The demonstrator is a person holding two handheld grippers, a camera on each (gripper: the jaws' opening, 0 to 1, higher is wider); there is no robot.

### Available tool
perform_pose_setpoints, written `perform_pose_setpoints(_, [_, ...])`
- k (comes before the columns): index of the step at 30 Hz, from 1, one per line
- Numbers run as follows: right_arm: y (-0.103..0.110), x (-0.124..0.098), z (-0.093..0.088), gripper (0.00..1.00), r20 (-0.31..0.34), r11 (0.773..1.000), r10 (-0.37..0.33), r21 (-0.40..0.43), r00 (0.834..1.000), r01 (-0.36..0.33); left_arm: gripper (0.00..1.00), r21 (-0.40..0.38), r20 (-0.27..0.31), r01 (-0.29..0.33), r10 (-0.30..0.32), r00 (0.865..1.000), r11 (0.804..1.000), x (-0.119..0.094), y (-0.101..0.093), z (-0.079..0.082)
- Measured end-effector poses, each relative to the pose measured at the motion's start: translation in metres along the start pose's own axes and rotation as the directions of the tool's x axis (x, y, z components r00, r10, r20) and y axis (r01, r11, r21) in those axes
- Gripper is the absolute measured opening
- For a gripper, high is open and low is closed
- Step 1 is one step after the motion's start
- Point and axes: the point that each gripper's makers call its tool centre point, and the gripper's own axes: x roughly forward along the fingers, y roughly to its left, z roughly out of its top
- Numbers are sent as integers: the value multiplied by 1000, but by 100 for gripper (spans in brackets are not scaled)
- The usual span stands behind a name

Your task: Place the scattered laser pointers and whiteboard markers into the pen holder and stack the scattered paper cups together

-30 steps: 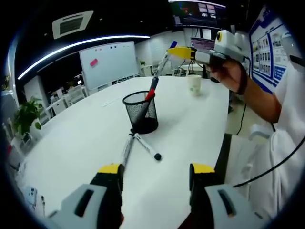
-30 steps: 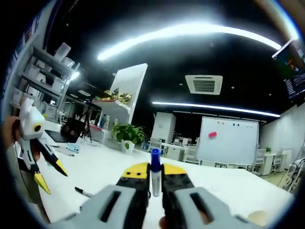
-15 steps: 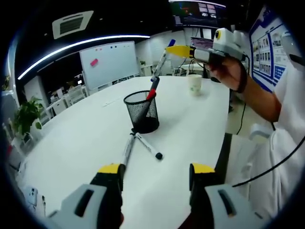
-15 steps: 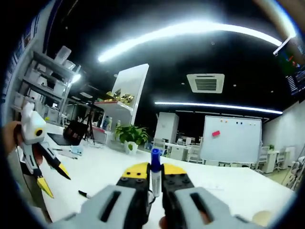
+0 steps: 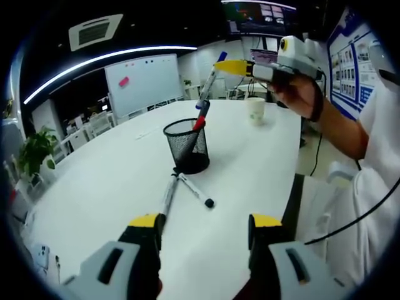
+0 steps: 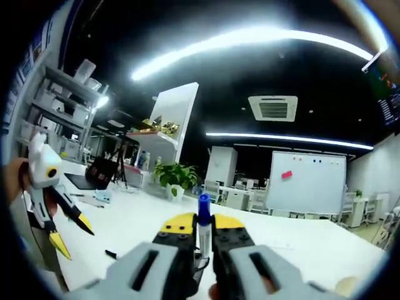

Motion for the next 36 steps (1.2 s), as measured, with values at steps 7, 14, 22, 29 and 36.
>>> perform_pose_setpoints(7, [5,1,-2,9,-6,1000,14,3,1000,-14,57,-4,-3,0,0,1000,1000,0,0,-2])
perform_pose_setpoints(14, [6,2,-5,9,-19,1000,30,4,999,-29,57,-7,-2,-2,2,1000,1000,0,0,-3])
perform_pose_setpoints(22, [10,4,-7,9,-23,999,44,5,999,-44,57,-11,-3,2,-2,1000,1000,2,-1,-4])
perform_pose_setpoints(29, [16,6,-11,9,-33,998,65,9,997,-65,57,-12,-6,-1,1,1000,1000,1,0,-6])
perform_pose_setpoints(36, [18,8,-13,10,-42,997,77,9,996,-76,57,-15,-6,-3,3,1000,1000,1,0,-7])
